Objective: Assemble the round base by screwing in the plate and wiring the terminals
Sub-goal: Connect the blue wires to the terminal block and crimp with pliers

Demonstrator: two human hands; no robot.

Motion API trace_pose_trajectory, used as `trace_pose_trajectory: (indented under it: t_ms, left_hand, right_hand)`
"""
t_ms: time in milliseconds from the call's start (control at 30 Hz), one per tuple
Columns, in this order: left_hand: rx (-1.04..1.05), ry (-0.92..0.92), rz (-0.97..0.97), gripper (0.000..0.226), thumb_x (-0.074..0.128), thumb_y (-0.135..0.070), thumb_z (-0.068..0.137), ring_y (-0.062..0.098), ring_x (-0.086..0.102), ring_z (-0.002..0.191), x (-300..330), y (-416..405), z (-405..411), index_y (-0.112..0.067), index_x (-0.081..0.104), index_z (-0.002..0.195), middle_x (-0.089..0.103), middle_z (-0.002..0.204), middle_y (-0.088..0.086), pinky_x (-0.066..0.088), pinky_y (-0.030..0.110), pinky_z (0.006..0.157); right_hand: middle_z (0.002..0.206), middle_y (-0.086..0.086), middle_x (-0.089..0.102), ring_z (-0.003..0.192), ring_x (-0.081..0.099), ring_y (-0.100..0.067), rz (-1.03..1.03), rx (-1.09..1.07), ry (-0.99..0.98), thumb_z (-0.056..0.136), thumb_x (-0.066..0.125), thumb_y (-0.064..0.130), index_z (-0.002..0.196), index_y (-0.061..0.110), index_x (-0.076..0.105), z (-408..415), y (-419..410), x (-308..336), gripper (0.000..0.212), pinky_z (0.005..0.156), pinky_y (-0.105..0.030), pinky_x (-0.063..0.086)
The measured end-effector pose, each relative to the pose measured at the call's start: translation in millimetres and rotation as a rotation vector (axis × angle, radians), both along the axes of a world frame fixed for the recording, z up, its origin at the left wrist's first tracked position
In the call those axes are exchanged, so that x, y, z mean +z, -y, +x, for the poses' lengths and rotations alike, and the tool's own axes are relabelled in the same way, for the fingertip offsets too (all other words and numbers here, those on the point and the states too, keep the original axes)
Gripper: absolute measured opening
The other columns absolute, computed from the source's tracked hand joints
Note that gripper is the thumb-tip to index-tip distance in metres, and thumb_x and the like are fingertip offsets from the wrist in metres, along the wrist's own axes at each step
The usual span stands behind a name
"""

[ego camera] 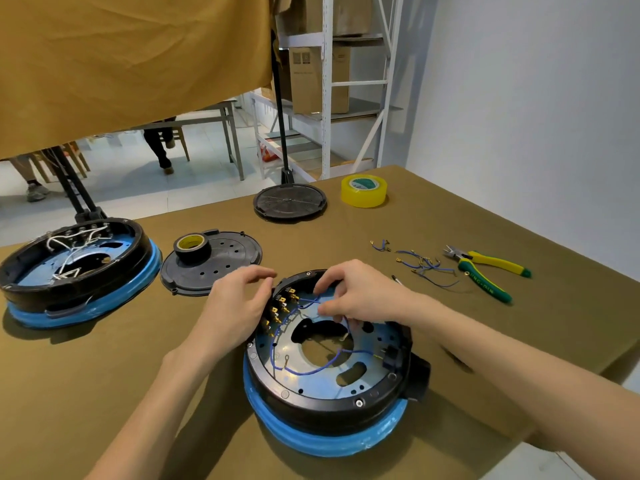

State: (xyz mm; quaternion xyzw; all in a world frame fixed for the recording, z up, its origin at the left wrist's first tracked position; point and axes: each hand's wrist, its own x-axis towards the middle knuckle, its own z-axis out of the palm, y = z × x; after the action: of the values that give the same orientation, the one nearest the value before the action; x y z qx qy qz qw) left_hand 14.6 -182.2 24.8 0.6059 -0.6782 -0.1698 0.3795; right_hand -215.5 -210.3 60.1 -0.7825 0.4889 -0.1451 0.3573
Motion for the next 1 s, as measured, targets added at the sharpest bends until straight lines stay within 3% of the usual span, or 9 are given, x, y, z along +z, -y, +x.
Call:
trace_pose_trajectory:
  t_ms: [100, 167, 367, 500, 633, 733, 800, 900, 1000]
  left_hand:
    - [-0.082, 0.195, -0.158, 0.019, 0.065, -0.018, 0.099, 0.012, 0.058, 0.111, 12.0, -5.2, -8.5, -0.022, 0.074, 0.115, 0.069, 0.115, -0.01, 0.045, 0.032, 0.097]
    - [-0.181, 0.22, -0.185, 0.02, 0.065, -0.016, 0.098, 0.01, 0.059, 0.108, 18.4, -10.6, -20.2, -0.024, 0.075, 0.113, 0.069, 0.112, -0.012, 0.046, 0.03, 0.094]
    - [-0.403, 0.153, -0.076, 0.03, 0.067, -0.026, 0.098, -0.007, 0.059, 0.107, 19.2, -16.9, -59.1, -0.037, 0.068, 0.126, 0.062, 0.106, -0.037, 0.048, 0.012, 0.09]
    - [-0.395, 0.178, 0.001, 0.022, 0.069, -0.03, 0.097, -0.007, 0.057, 0.108, 14.3, -8.9, -61.1, -0.045, 0.069, 0.114, 0.061, 0.097, -0.041, 0.05, 0.02, 0.093]
    - [-0.408, 0.192, 0.018, 0.026, 0.072, -0.022, 0.096, -0.007, 0.056, 0.106, 10.4, -5.2, -61.6, -0.047, 0.07, 0.102, 0.066, 0.099, -0.036, 0.05, 0.021, 0.09]
    - [-0.398, 0.274, -0.009, 0.02, 0.072, -0.024, 0.096, -0.003, 0.058, 0.1, 7.4, -4.4, -63.8, -0.043, 0.074, 0.101, 0.068, 0.097, -0.029, 0.052, 0.025, 0.089]
    - [-0.381, 0.316, -0.011, 0.016, 0.073, -0.026, 0.095, -0.003, 0.059, 0.096, 6.2, -3.9, -65.2, -0.04, 0.075, 0.101, 0.068, 0.097, -0.026, 0.054, 0.027, 0.089]
    - [-0.315, 0.36, -0.026, 0.009, 0.076, -0.029, 0.093, 0.0, 0.063, 0.09, 5.7, -2.3, -67.5, -0.035, 0.075, 0.099, 0.069, 0.095, -0.021, 0.058, 0.031, 0.085]
    - [-0.236, 0.379, -0.093, 0.004, 0.075, -0.03, 0.092, 0.008, 0.065, 0.085, 7.5, 3.2, -69.9, -0.032, 0.073, 0.095, 0.07, 0.091, -0.015, 0.058, 0.037, 0.078]
  right_hand:
    - [0.062, -0.002, 0.07, 0.048, 0.06, -0.014, 0.067, 0.002, 0.106, 0.094, 0.073, 0.017, 0.117, 0.012, 0.064, -24.6, -7.2, 9.6, 0.026, 0.05, -0.026, 0.051]
    - [0.063, -0.003, 0.068, 0.049, 0.057, -0.015, 0.095, 0.0, 0.154, 0.094, 0.072, 0.016, 0.115, 0.013, 0.065, -35.2, -9.6, 13.4, 0.022, 0.051, -0.026, 0.048]
    - [0.076, -0.005, 0.073, 0.056, 0.058, -0.013, 0.262, -0.048, 0.333, 0.092, 0.075, 0.011, 0.114, 0.01, 0.066, -55.2, -8.0, 13.7, 0.024, 0.051, -0.023, 0.045]
    - [0.088, -0.012, 0.078, 0.054, 0.054, -0.012, 0.257, -0.064, 0.293, 0.086, 0.082, 0.014, 0.114, 0.015, 0.065, -67.7, -5.3, 12.4, 0.033, 0.048, -0.02, 0.041]
    - [0.083, -0.006, 0.079, 0.052, 0.056, -0.01, 0.129, -0.051, 0.254, 0.087, 0.08, 0.018, 0.107, 0.016, 0.068, -69.3, -7.4, 6.4, 0.023, 0.05, -0.018, 0.045]
    - [0.08, 0.007, 0.074, 0.059, 0.059, -0.001, -0.301, -0.225, 0.178, 0.091, 0.074, 0.02, 0.092, 0.021, 0.071, -66.8, -3.1, -0.9, 0.004, 0.062, -0.019, 0.045]
    - [0.093, 0.01, 0.067, 0.076, 0.058, 0.0, -0.507, -0.343, 0.095, 0.093, 0.07, 0.023, 0.098, 0.023, 0.07, -60.8, -0.2, -6.6, 0.005, 0.07, -0.018, 0.042]
    - [0.109, 0.001, 0.058, 0.096, 0.055, -0.011, -0.421, -0.304, 0.012, 0.102, 0.058, 0.025, 0.118, 0.017, 0.065, -44.9, 4.5, -22.4, 0.019, 0.081, -0.022, 0.04]
    - [0.099, -0.002, 0.065, 0.081, 0.059, -0.016, -0.252, -0.336, 0.099, 0.108, 0.045, 0.022, 0.116, 0.018, 0.064, -35.8, 5.4, -36.4, 0.021, 0.063, -0.015, 0.04]
